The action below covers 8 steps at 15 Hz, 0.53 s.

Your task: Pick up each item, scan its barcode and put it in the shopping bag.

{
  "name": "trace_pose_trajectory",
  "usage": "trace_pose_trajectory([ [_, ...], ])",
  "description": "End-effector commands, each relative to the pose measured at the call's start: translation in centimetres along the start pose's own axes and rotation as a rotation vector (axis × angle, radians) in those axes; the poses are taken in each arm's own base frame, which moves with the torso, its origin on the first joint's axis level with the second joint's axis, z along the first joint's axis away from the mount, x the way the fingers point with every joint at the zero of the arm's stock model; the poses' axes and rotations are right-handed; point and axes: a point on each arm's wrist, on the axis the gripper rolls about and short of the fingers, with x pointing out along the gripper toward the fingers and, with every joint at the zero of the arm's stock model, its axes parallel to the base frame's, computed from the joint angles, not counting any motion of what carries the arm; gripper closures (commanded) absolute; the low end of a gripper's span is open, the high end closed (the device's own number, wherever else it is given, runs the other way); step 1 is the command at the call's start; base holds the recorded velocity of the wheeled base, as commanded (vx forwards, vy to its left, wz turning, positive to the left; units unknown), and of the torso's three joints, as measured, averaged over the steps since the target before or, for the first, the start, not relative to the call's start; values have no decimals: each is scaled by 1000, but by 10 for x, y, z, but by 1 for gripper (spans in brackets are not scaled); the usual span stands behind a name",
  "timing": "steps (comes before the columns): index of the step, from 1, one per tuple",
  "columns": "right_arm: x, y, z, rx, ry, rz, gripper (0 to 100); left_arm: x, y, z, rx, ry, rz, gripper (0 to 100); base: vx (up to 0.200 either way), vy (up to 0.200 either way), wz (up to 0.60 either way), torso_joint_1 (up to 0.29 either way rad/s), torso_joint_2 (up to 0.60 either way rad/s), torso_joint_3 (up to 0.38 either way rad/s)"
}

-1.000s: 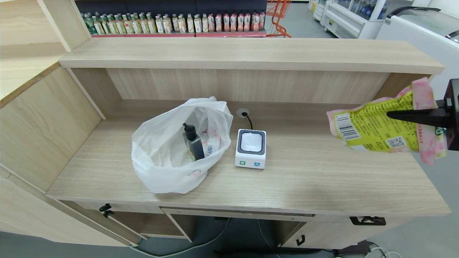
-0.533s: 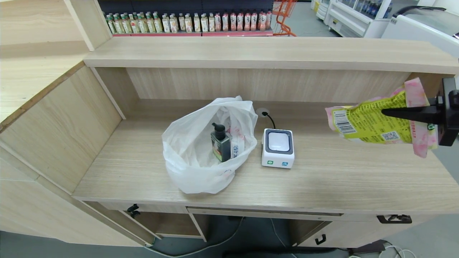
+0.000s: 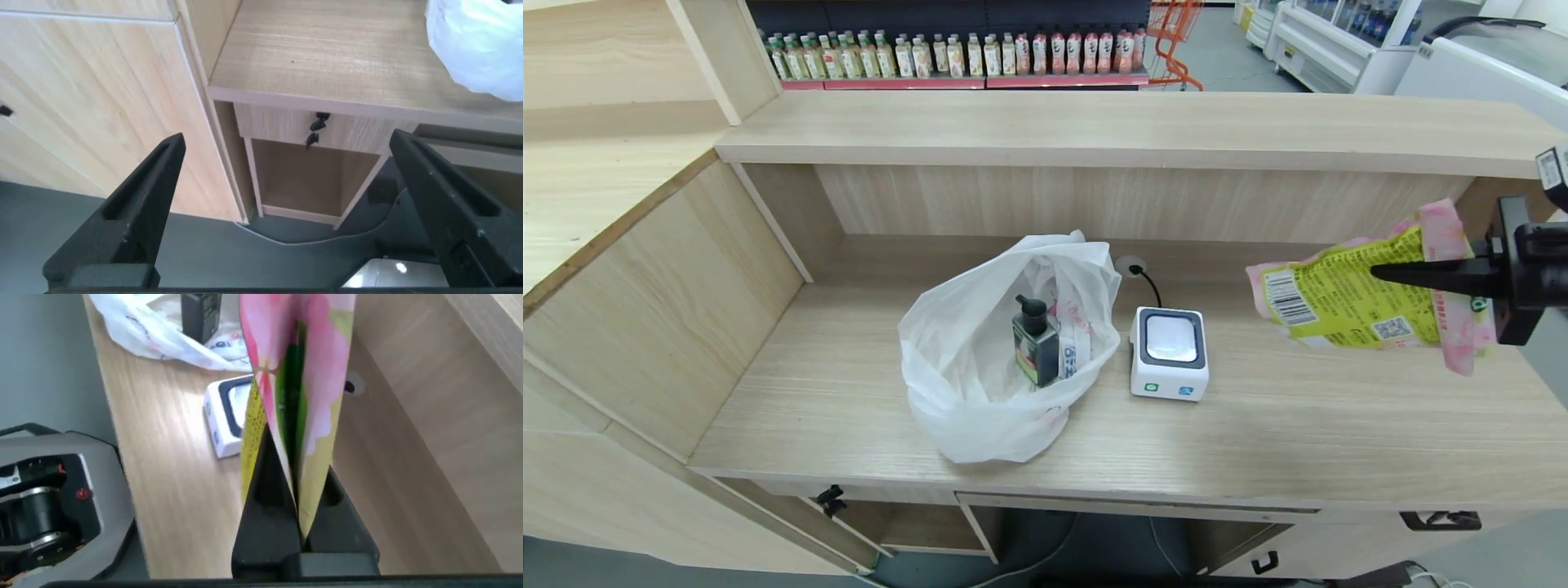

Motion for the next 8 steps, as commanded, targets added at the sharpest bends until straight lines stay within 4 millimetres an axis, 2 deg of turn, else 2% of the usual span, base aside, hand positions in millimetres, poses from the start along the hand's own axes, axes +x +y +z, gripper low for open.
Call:
trace_pose_trajectory([
  [1,11,0,-7,6,-10,36,100,0,0,0,-3,0,1,0,200,0,0,7,2,2],
  [8,46,6,-20,-165,-3,124,100,0,0,0,-3,0,1,0,0,0,0,0,0,0],
])
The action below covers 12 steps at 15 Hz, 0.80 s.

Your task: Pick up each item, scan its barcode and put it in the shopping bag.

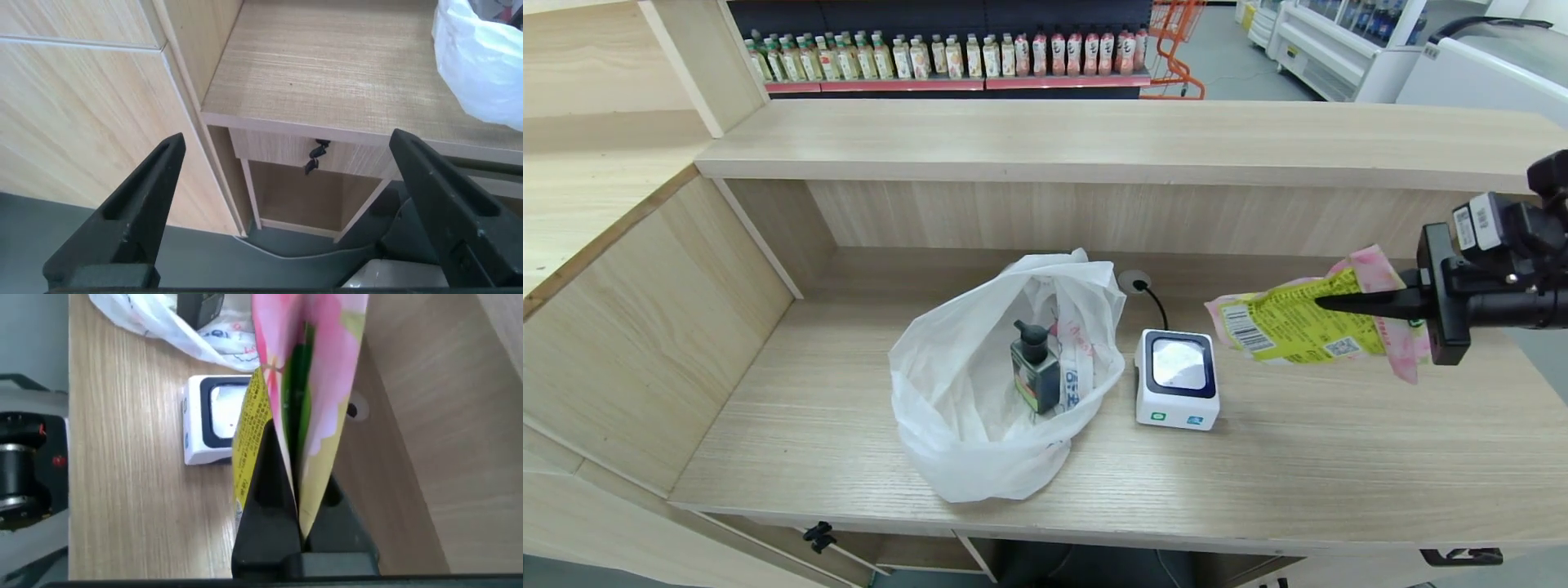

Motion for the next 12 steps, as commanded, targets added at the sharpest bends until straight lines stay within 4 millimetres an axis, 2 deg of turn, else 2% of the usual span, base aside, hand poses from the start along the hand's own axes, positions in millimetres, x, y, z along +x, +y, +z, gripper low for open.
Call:
trace_pose_trajectory([
  [1,11,1,-2,-13,4,26,100,0,0,0,0,0,0,0,0,0,0,0,0,0],
  [3,16,1,-3,-41,18,35,100,0,0,0,0,0,0,0,0,0,0,0,0,0],
  [4,28,-1,-4,-145,33,53,100,0,0,0,0,0,0,0,0,0,0,0,0,0],
  [7,45,-1,-9,-294,49,89,100,0,0,0,0,0,0,0,0,0,0,0,0,0],
  [9,55,1,-17,-406,47,117,100,0,0,0,0,0,0,0,0,0,0,0,0,0],
  [12,63,1,-28,-474,48,138,100,0,0,0,0,0,0,0,0,0,0,0,0,0],
])
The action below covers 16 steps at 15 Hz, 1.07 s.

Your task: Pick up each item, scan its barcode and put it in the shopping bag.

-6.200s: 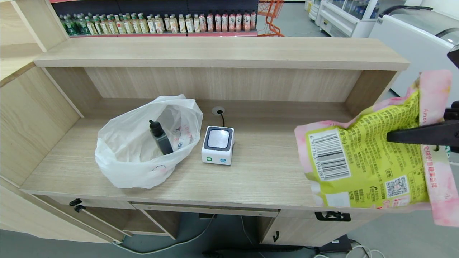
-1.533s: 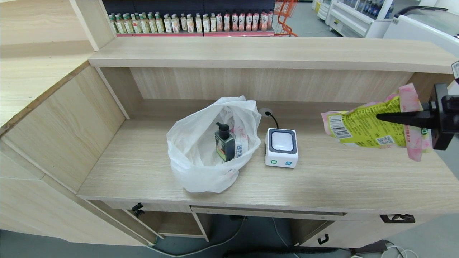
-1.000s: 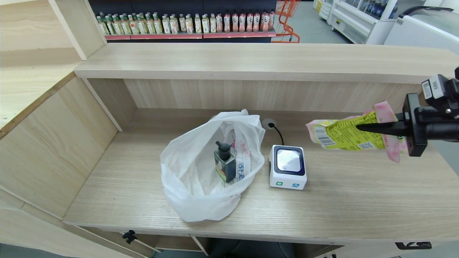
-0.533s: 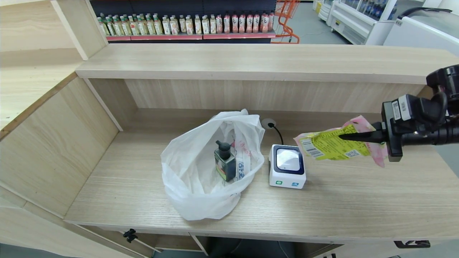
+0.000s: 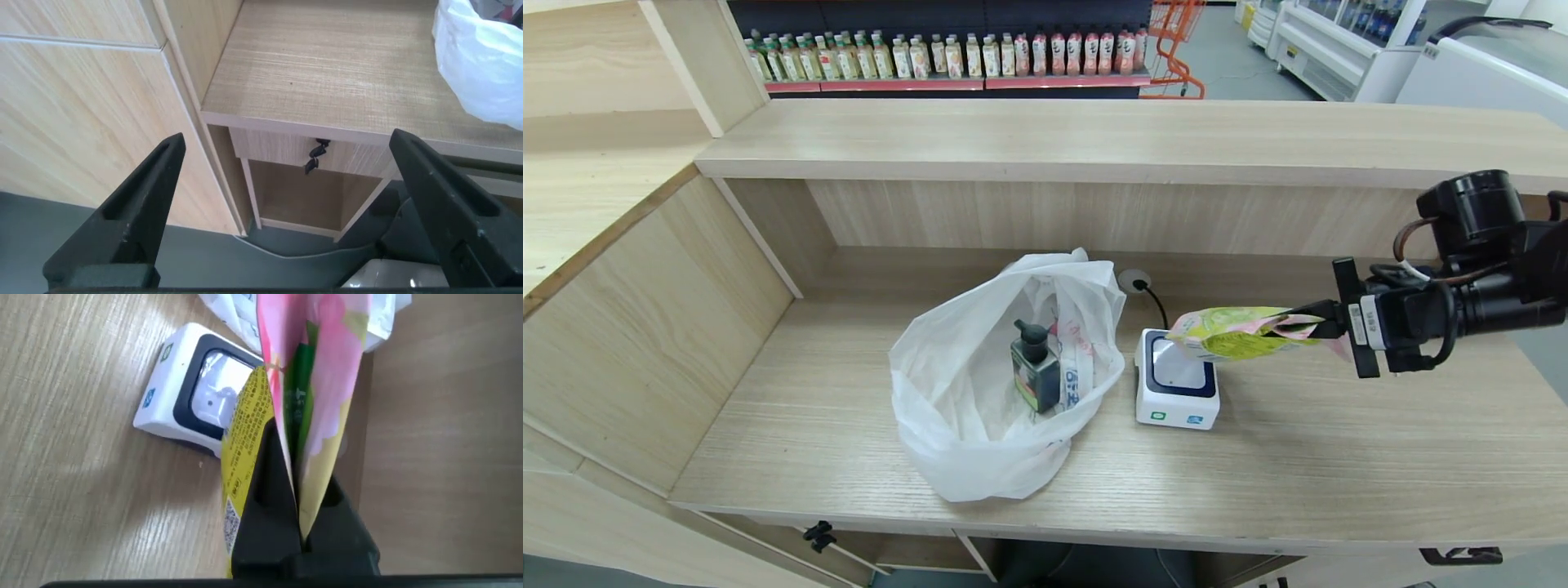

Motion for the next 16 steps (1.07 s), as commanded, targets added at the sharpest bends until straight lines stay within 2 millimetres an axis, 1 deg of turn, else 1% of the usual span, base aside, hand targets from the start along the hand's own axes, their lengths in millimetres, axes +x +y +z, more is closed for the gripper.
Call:
trace_pose_trajectory([
  [1,13,4,-11,-22,-7,24,100,0,0,0,0,0,0,0,0,0,0,0,0,0],
  [3,23,2,-10,-65,-29,32,100,0,0,0,0,0,0,0,0,0,0,0,0,0],
  [7,35,-3,-14,-176,-48,-36,100,0,0,0,0,0,0,0,0,0,0,0,0,0],
  [9,35,-4,-14,-226,-64,-50,100,0,0,0,0,0,0,0,0,0,0,0,0,0],
  [10,34,-6,-10,-271,-81,-60,100,0,0,0,0,0,0,0,0,0,0,0,0,0],
  [14,29,-13,3,-361,-93,-84,100,0,0,0,0,0,2,0,0,0,0,0,0,0],
  [16,28,-13,6,-411,-91,-87,100,0,0,0,0,0,0,0,0,0,0,0,0,0],
])
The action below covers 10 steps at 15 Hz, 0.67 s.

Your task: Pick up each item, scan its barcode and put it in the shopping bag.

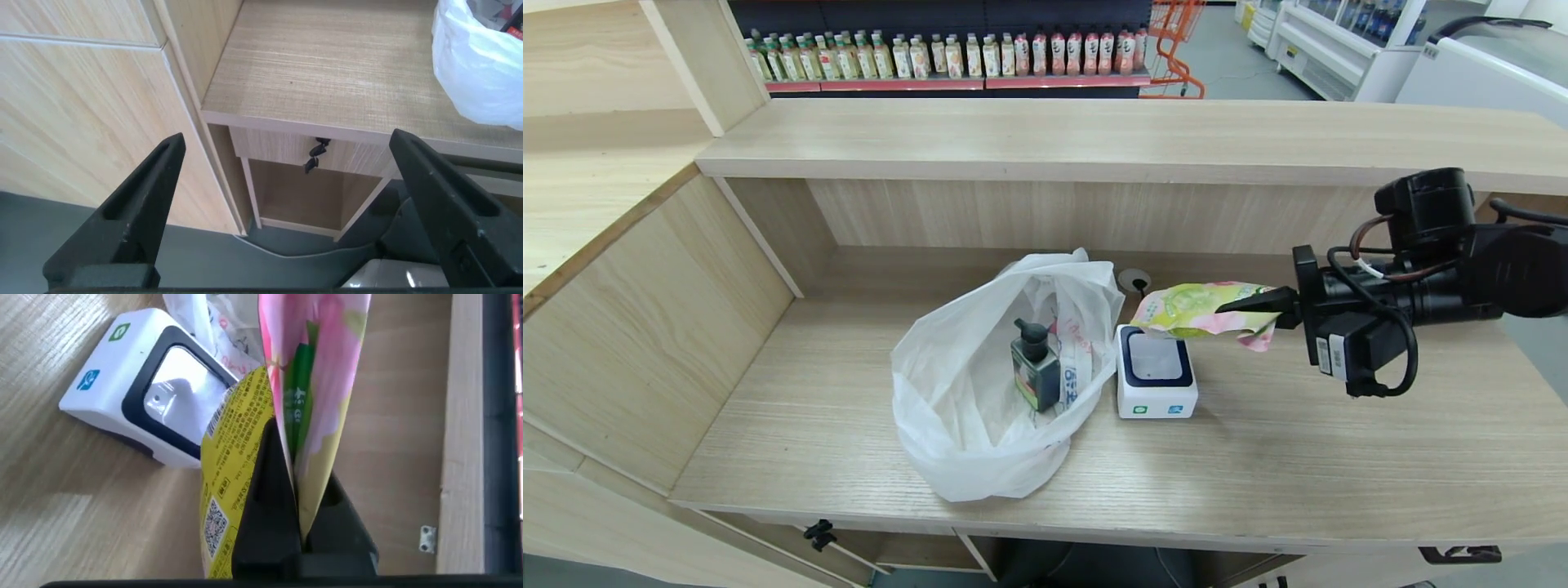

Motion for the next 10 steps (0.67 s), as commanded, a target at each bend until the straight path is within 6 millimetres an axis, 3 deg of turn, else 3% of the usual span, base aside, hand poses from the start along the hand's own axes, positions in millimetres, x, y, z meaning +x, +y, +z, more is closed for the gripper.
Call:
trace_pose_trajectory([
  [1,-3,-2,5,-33,2,-1,100,0,0,0,0,0,0,0,0,0,0,0,0,0],
  [5,-2,28,17,-71,-32,55,100,0,0,0,0,0,0,0,0,0,0,0,0,0],
  [10,0,30,15,-68,-34,60,100,0,0,0,0,0,0,0,0,0,0,0,0,0],
])
